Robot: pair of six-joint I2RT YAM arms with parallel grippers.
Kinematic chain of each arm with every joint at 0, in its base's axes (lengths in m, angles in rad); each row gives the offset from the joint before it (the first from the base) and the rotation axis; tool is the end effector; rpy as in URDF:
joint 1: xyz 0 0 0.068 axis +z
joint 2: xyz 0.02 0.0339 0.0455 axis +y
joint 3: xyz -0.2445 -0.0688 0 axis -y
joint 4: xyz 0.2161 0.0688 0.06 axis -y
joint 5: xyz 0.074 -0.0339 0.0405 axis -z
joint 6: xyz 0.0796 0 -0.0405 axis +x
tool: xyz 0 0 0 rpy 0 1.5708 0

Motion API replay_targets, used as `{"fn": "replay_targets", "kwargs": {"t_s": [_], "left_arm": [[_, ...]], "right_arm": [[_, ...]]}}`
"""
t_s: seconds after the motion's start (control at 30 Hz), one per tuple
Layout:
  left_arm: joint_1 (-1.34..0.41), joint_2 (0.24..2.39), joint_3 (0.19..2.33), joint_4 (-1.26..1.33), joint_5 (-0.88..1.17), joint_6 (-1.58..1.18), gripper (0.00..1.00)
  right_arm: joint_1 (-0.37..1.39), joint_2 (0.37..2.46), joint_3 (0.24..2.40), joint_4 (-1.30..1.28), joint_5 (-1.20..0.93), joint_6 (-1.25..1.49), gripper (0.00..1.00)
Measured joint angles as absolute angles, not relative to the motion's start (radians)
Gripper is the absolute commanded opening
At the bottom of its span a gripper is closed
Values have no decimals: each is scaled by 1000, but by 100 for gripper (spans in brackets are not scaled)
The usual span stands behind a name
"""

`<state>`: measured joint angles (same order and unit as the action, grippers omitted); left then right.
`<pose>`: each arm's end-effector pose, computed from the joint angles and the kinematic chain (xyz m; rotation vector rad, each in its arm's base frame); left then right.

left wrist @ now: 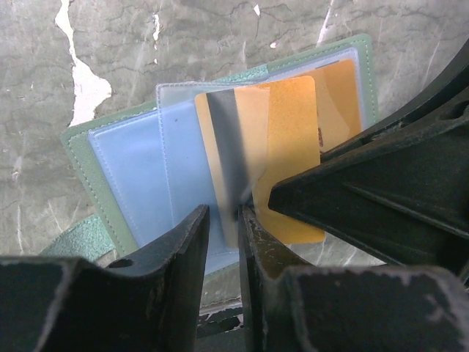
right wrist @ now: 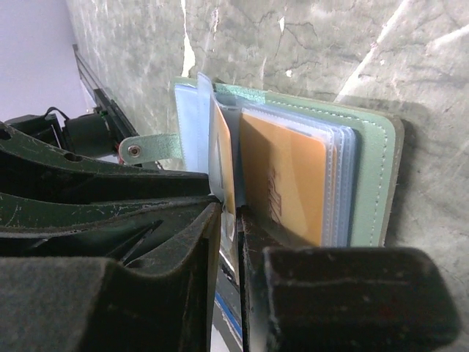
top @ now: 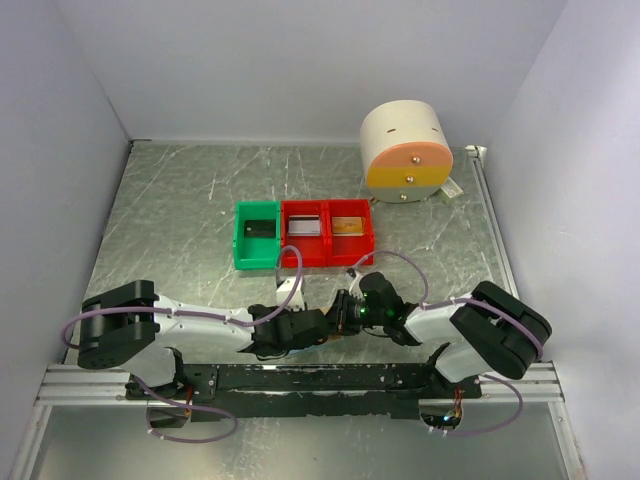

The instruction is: Take the credit cards out of the card holder

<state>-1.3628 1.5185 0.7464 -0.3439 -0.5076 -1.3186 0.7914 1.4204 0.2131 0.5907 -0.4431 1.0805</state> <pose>0.0930 -0.2532 0.1209 -0.0955 2.5212 -0.4184 0.1411 0.1914 0.0902 0.0735 2.5654 1.4015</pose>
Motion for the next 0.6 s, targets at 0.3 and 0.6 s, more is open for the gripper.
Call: {"fn": "replay_targets", "kwargs": {"t_s": [0.3, 0.6], "left_arm": [[-1363, 1517, 746, -346, -508, -1330, 34], [-1363, 1511, 740, -347, -508, -1343, 39]], "right_arm": [[778, 1454, 214, 639, -447, 1105, 18], [773, 1449, 215, 636, -445, 1105, 0]]}}
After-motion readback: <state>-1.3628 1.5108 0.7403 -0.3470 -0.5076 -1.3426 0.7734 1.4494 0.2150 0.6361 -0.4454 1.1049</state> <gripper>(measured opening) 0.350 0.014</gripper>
